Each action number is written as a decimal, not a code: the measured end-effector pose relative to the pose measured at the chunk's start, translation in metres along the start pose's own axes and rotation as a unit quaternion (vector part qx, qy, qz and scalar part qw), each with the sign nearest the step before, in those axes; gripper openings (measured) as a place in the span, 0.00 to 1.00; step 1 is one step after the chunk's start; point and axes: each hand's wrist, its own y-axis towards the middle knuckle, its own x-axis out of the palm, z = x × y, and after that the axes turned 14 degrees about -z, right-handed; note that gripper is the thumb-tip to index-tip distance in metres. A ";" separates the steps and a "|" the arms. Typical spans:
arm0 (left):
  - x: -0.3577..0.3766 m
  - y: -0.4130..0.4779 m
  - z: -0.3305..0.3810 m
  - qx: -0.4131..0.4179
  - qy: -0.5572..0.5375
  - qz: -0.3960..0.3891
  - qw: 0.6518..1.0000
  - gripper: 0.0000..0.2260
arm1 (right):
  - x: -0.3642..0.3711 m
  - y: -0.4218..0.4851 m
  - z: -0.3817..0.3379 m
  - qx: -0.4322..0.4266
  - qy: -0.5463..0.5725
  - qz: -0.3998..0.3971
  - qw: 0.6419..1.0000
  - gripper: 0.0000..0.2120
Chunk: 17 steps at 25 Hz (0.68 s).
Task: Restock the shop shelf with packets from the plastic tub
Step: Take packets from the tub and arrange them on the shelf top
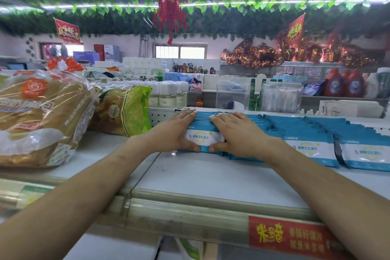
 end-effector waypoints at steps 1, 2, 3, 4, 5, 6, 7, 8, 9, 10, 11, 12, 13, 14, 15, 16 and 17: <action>-0.001 -0.001 -0.003 -0.007 -0.025 0.004 1.000 0.54 | 0.000 -0.001 0.001 0.001 0.001 0.005 1.000 0.43; -0.003 -0.002 -0.005 -0.020 -0.044 0.003 0.999 0.56 | 0.000 -0.002 0.002 0.002 0.004 0.007 1.000 0.44; -0.007 -0.002 -0.008 -0.035 -0.055 -0.006 0.998 0.57 | -0.001 -0.002 0.003 0.001 0.006 0.004 1.000 0.44; -0.011 0.000 -0.010 -0.049 -0.053 -0.020 0.997 0.59 | -0.002 -0.002 0.003 0.001 0.009 0.000 1.000 0.44; -0.016 0.002 -0.012 -0.059 -0.041 -0.036 0.997 0.59 | -0.002 -0.001 0.003 0.000 0.010 -0.002 1.000 0.44; -0.022 0.007 -0.015 -0.066 -0.027 -0.057 0.996 0.60 | -0.003 0.001 0.003 -0.003 0.010 -0.003 1.000 0.44; -0.029 0.012 -0.017 -0.072 -0.021 -0.084 0.994 0.60 | -0.004 0.003 0.002 -0.006 0.009 -0.006 1.000 0.45; -0.034 0.018 -0.019 -0.079 -0.022 -0.113 0.990 0.59 | -0.004 0.005 0.001 -0.010 0.007 -0.008 1.000 0.45; -0.039 0.025 -0.021 -0.088 -0.028 -0.142 0.986 0.59 | -0.005 0.008 0.001 -0.012 0.005 -0.009 1.000 0.46; -0.043 0.032 -0.023 -0.095 -0.035 -0.171 0.980 0.59 | -0.005 0.010 0.002 -0.014 0.006 -0.011 1.000 0.45; -0.045 0.038 -0.024 -0.099 -0.043 -0.195 0.975 0.59 | -0.005 0.011 0.002 -0.014 0.009 -0.013 1.000 0.44; -0.045 0.043 -0.024 -0.099 -0.049 -0.207 0.972 0.59 | -0.004 0.011 0.003 -0.014 0.011 -0.014 1.000 0.43; -0.045 0.047 -0.025 -0.094 -0.054 -0.212 0.971 0.59 | -0.004 0.012 0.004 -0.015 0.011 -0.013 1.000 0.43; -0.044 0.050 -0.026 -0.087 -0.060 -0.214 0.971 0.59 | -0.003 0.012 0.006 -0.015 0.013 -0.014 1.000 0.42; -0.043 0.052 -0.027 -0.082 -0.066 -0.215 0.971 0.59 | -0.003 0.011 0.006 -0.015 0.015 -0.015 1.000 0.42; -0.040 0.053 -0.030 -0.077 -0.072 -0.212 0.972 0.59 | -0.002 0.012 0.007 -0.017 0.017 -0.016 1.000 0.42; -0.038 0.053 -0.032 -0.071 -0.076 -0.208 0.973 0.58 | -0.002 0.013 0.007 -0.018 0.019 -0.017 1.000 0.42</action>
